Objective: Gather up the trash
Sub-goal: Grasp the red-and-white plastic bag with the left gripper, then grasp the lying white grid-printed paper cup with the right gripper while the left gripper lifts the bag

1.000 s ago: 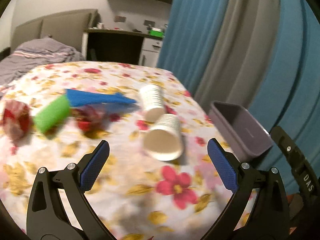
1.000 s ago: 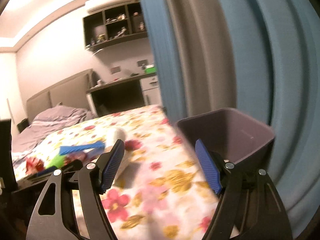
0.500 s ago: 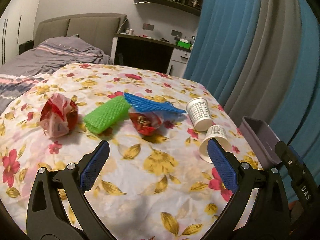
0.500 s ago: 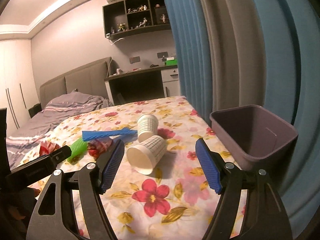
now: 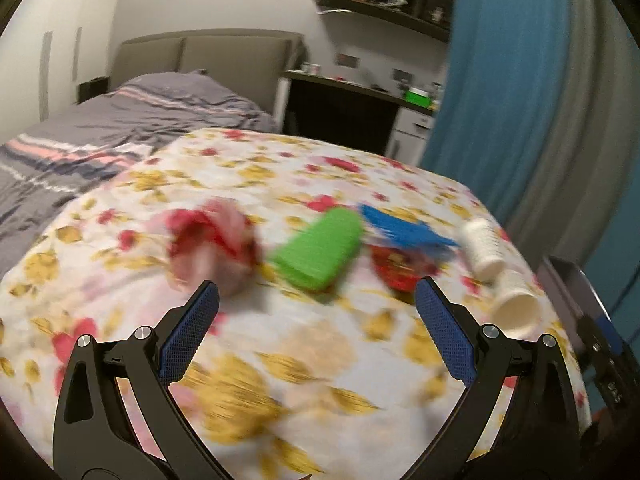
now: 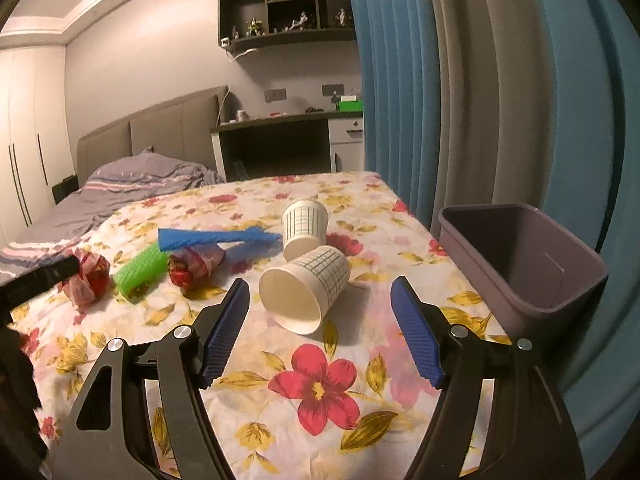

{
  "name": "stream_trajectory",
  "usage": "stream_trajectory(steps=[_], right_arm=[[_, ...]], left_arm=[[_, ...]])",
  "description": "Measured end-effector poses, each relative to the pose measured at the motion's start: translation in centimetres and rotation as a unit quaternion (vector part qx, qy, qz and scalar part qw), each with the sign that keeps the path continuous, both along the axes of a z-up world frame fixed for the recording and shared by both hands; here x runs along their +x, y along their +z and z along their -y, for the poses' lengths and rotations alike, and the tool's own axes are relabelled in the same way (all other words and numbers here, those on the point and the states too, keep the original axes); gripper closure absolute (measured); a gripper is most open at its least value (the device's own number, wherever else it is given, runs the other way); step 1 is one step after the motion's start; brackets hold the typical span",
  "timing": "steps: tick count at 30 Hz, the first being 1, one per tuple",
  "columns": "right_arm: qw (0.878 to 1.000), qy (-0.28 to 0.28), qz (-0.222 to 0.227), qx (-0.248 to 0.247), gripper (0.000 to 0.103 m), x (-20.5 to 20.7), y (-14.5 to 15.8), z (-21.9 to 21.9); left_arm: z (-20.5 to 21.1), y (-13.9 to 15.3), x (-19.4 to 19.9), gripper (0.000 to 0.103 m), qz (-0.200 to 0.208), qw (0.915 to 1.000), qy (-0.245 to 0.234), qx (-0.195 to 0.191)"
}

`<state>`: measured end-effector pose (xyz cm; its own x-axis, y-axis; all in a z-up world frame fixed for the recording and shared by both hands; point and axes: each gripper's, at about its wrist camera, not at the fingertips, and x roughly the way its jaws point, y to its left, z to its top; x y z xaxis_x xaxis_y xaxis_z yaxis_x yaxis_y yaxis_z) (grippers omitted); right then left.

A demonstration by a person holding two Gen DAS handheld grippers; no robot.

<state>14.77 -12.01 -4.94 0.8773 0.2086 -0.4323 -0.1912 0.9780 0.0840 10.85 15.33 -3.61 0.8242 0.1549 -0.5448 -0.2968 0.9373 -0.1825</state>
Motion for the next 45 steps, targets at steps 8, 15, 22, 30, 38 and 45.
stream_trajectory(steps=[8,15,22,30,38,45], right_arm=[[1.000,0.003,-0.021,-0.023,0.034,1.2,-1.1,-1.6],[0.998,-0.001,-0.035,-0.048,0.036,2.2,-1.8,-2.1],[0.996,-0.002,-0.061,-0.063,0.048,3.8,-2.6,-2.3],[0.994,0.000,-0.079,-0.081,0.066,5.2,-3.0,-3.0],[0.992,-0.001,-0.092,-0.089,0.084,6.6,-3.2,-3.0],[0.991,0.003,-0.107,-0.077,0.097,7.3,-3.6,-2.4]], left_arm=[[-5.3,-0.8,0.7,0.006,-0.014,0.9994,0.031,-0.001],[-7.5,-2.8,3.7,0.019,-0.059,0.9975,0.034,-0.018],[-8.6,-4.0,5.5,0.046,-0.090,0.9950,0.029,-0.031],[-7.9,-3.7,4.9,0.082,-0.080,0.9968,0.005,-0.010],[-6.2,-1.7,2.0,0.084,-0.036,0.9993,-0.009,-0.009],[-3.1,0.0,-1.0,0.084,0.001,0.9993,-0.032,-0.016]])
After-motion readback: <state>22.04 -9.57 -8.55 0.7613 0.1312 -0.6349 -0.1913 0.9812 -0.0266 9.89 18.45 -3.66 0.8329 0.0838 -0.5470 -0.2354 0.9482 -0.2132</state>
